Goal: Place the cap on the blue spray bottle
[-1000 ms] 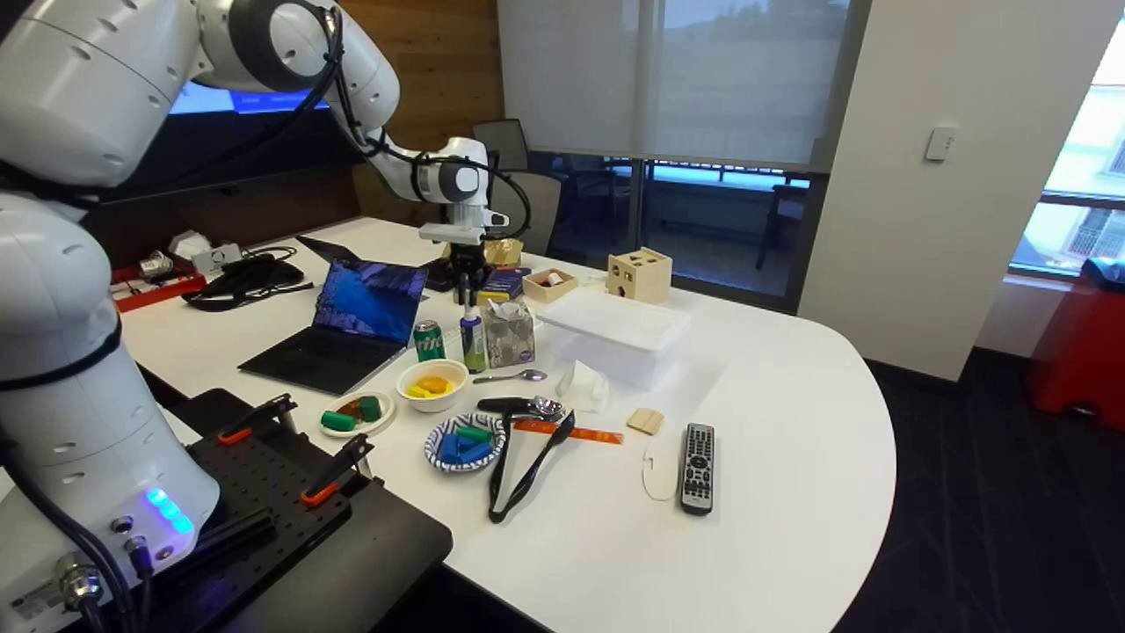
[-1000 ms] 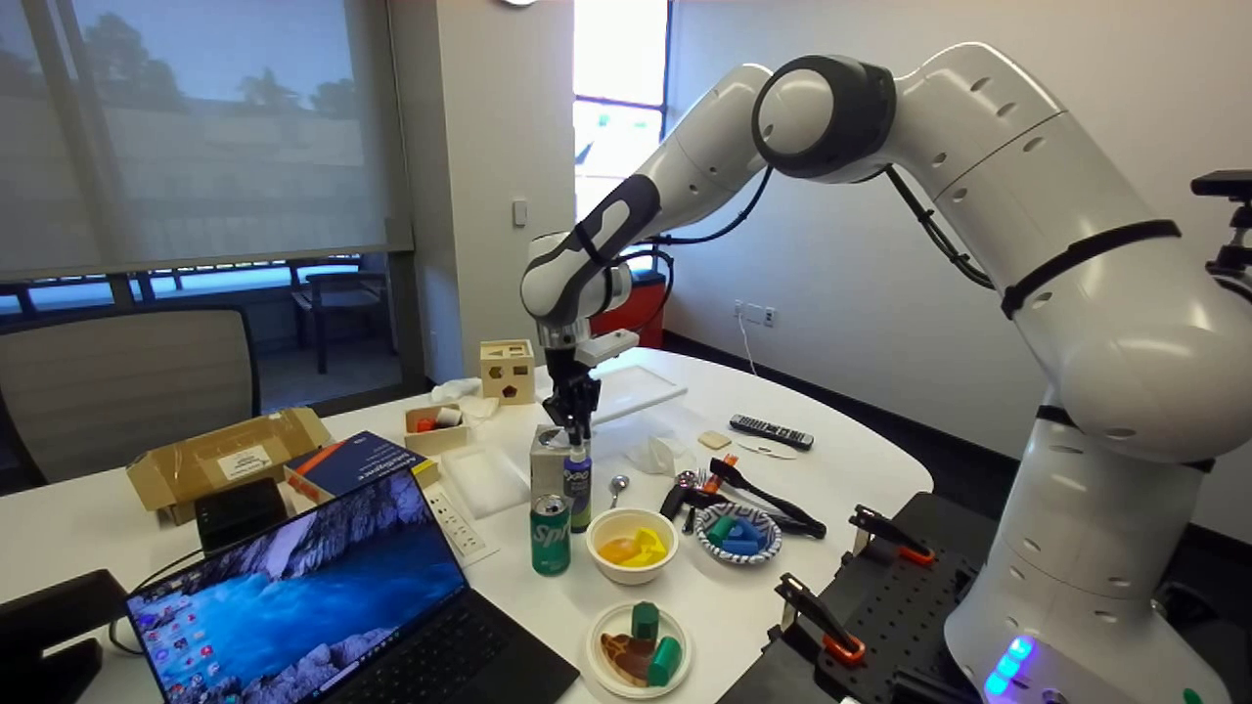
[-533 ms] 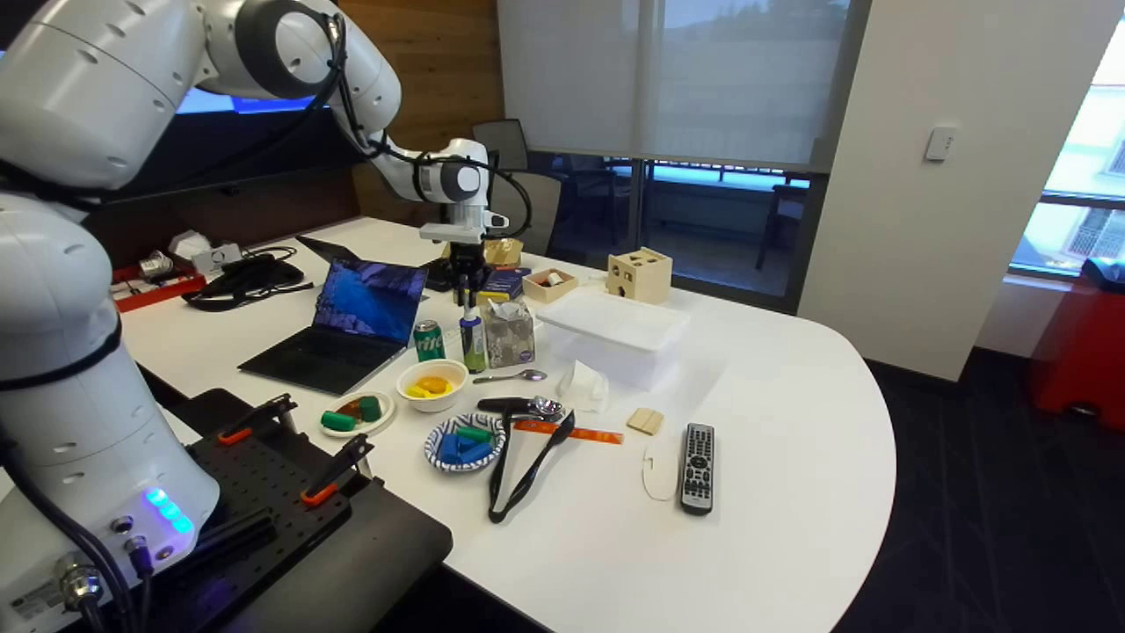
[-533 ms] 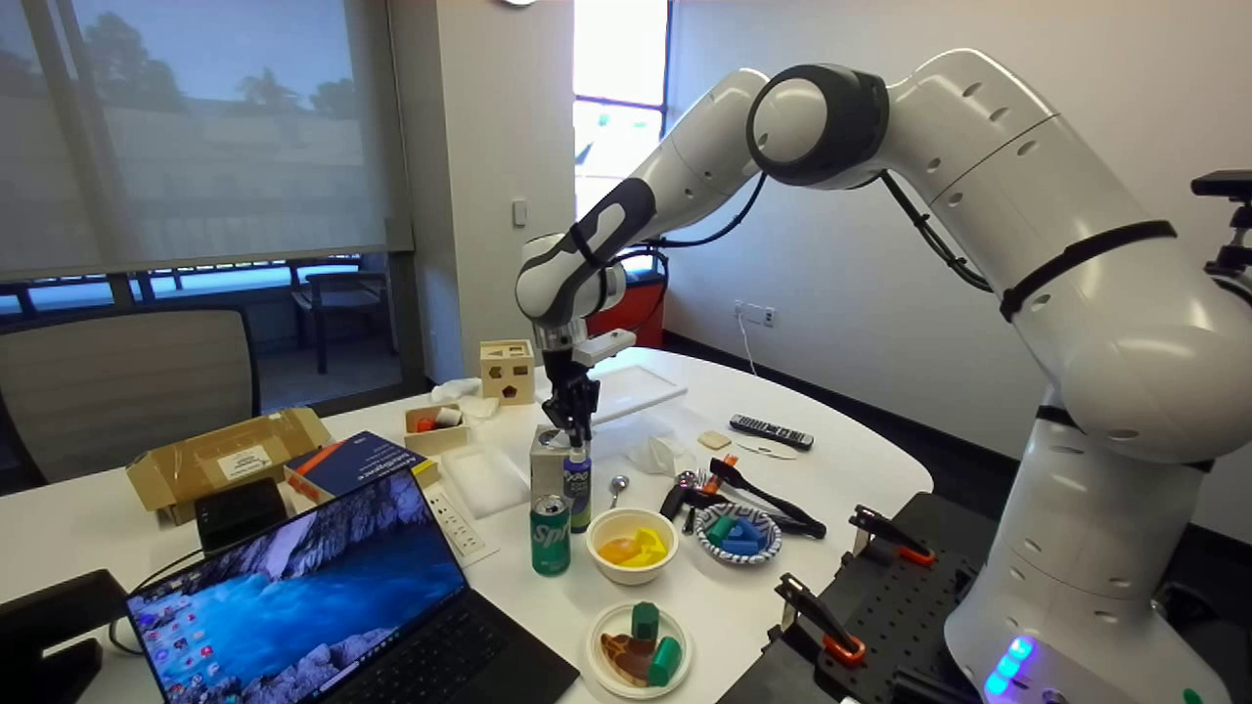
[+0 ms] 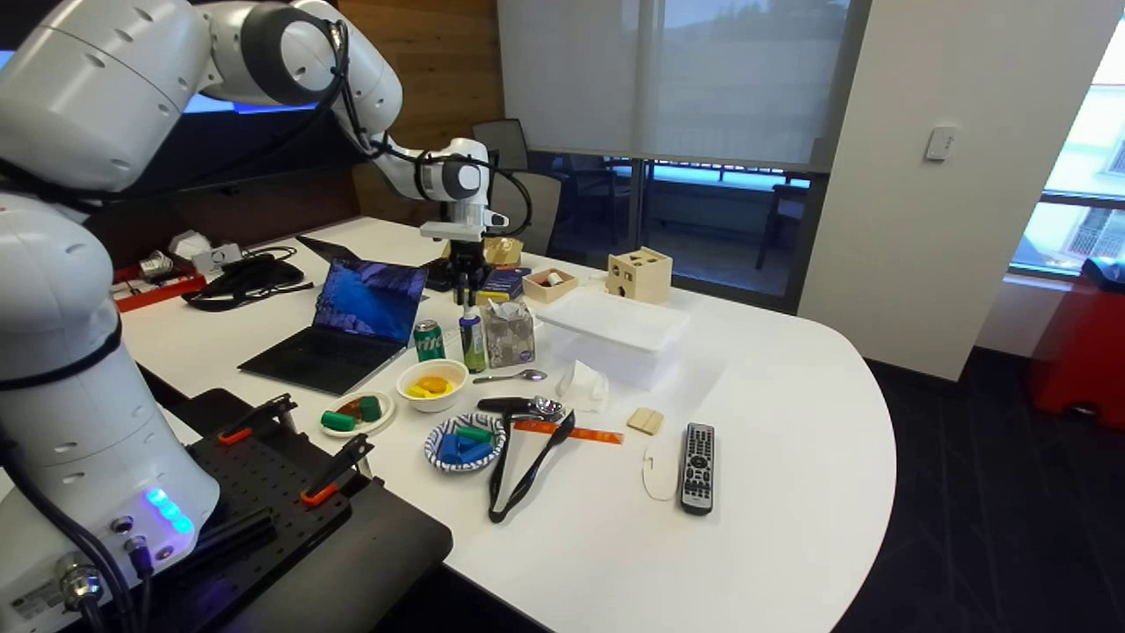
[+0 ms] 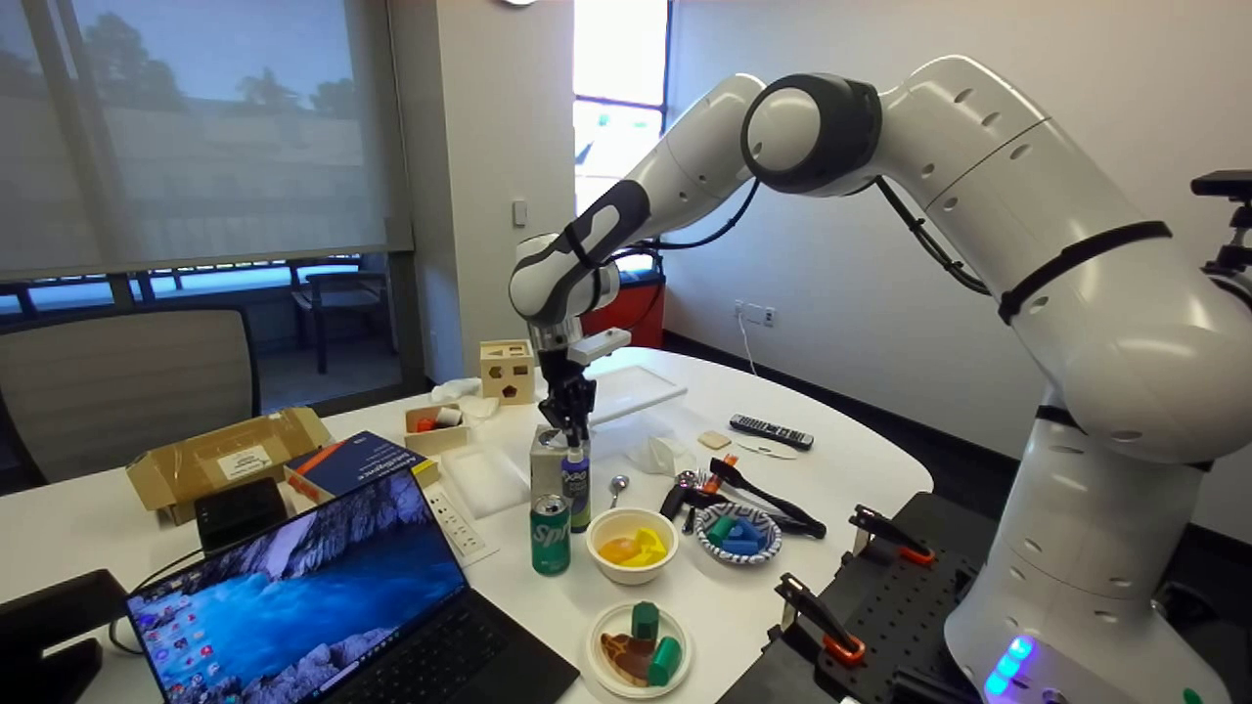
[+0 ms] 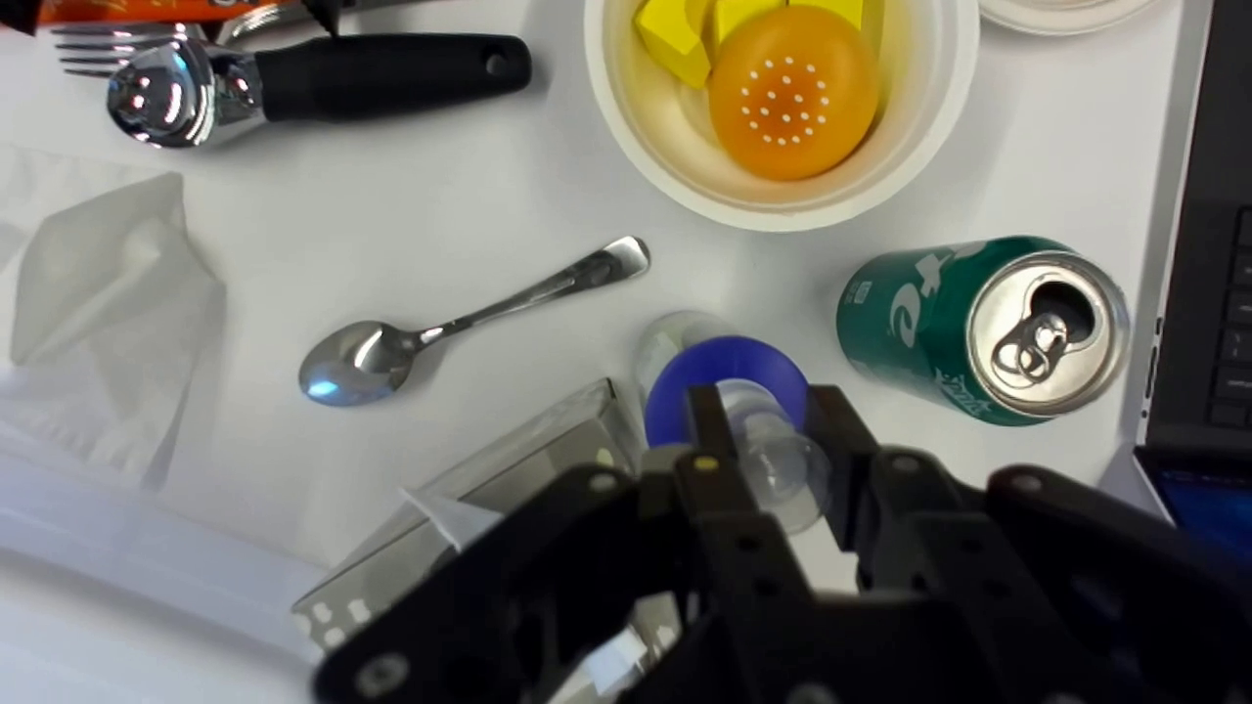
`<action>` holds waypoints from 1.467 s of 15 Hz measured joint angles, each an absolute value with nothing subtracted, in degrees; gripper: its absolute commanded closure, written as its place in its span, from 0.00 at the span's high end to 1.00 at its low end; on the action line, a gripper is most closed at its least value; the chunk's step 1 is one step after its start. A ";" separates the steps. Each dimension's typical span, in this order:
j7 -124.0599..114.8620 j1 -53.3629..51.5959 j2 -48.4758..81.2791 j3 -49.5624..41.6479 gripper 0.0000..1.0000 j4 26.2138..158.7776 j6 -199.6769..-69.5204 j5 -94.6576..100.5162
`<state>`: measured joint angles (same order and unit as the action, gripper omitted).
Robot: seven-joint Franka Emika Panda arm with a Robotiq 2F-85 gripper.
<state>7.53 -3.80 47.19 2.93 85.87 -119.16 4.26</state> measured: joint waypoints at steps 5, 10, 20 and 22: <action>7.53 -3.80 47.48 2.91 0.06 85.31 -119.17 4.47; 7.53 -3.80 48.29 2.91 0.73 85.28 -119.24 5.84; 7.57 -3.72 50.13 2.91 1.00 84.98 -119.34 6.22; 7.68 -3.46 50.02 2.91 1.00 84.67 -119.34 6.18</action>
